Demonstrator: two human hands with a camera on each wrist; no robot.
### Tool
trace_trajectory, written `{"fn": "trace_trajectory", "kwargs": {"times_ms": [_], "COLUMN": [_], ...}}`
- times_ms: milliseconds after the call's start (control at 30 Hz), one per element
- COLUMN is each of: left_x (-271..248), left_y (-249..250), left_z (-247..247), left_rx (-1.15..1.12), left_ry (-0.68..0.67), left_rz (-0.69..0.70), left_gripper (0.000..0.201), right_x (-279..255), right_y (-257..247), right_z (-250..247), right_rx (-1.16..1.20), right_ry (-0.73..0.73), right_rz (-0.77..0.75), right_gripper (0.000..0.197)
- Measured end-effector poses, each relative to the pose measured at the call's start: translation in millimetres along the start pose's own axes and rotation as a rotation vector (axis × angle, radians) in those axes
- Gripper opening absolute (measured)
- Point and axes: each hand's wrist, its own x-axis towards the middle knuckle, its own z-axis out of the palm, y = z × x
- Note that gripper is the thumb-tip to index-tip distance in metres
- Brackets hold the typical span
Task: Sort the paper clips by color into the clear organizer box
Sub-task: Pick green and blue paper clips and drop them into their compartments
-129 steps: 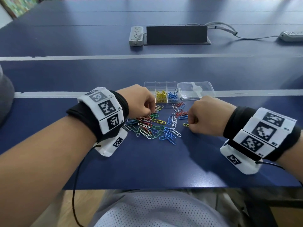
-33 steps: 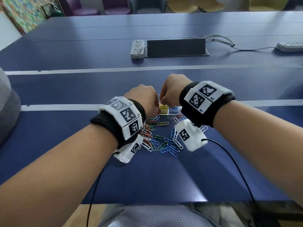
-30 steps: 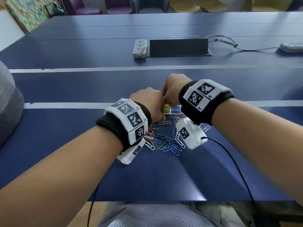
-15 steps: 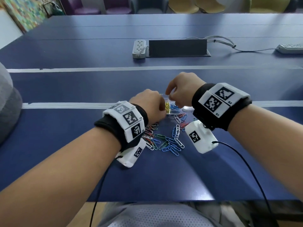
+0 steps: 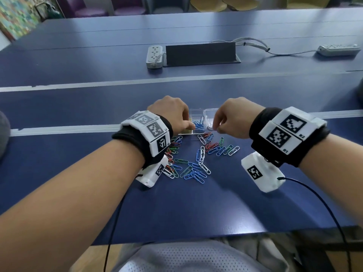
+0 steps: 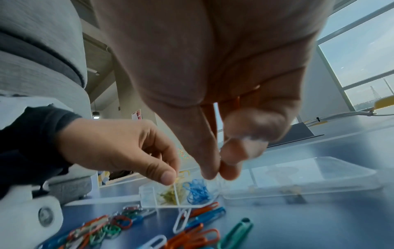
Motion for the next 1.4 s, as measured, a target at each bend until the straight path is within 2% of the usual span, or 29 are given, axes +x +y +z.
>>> {"fn": "trace_trajectory", "kwargs": {"times_ms": [200, 333, 500, 600, 733, 767, 833, 933, 1100, 1200, 1267, 1333, 1400], "left_x": [0, -6, -17, -20, -19, -18, -17, -15, -18, -21, -22, -21, -21], "left_y": [2, 9, 33, 47, 62, 66, 73, 82, 90, 90, 90, 90, 89], "left_z": [0, 2, 9, 17, 22, 23, 25, 27, 28, 27, 26, 25, 21], "left_rx": [-0.031, -0.032, 0.025, 0.064, 0.113, 0.121, 0.129, 0.135, 0.148, 0.144, 0.122, 0.101, 0.053], "left_ry": [-0.016, -0.009, -0.082, -0.141, -0.19, -0.199, -0.21, -0.191, -0.123, -0.114, -0.125, -0.141, -0.169], "left_rz": [-0.012, 0.021, 0.16, 0.224, 0.284, 0.294, 0.31, 0.321, 0.342, 0.318, 0.301, 0.304, 0.313], "left_gripper": [0.016, 0.014, 0.012, 0.011, 0.011, 0.012, 0.017, 0.024, 0.029, 0.023, 0.008, 0.027, 0.031], "right_x": [-6, -7, -6, -12, -16, -17, -19, -20, -20, -19, -18, -17, -17], "right_y": [10, 13, 16, 19, 27, 30, 33, 38, 40, 40, 41, 42, 43], "right_z": [7, 12, 11, 10, 7, 7, 6, 7, 8, 7, 6, 7, 8], "right_rx": [-0.189, -0.204, -0.245, -0.288, -0.283, -0.263, -0.25, -0.221, -0.186, -0.203, -0.194, -0.18, -0.177], "right_ry": [-0.118, -0.128, -0.111, -0.098, -0.101, -0.099, -0.081, -0.072, -0.068, -0.08, -0.097, -0.099, -0.096], "right_rz": [-0.084, -0.113, -0.122, -0.154, -0.12, -0.123, -0.111, -0.093, -0.083, -0.084, -0.068, -0.059, -0.063], "right_gripper": [0.033, 0.022, 0.012, 0.013, 0.03, 0.025, 0.002, 0.018, 0.017, 0.017, 0.015, 0.014, 0.016]}}
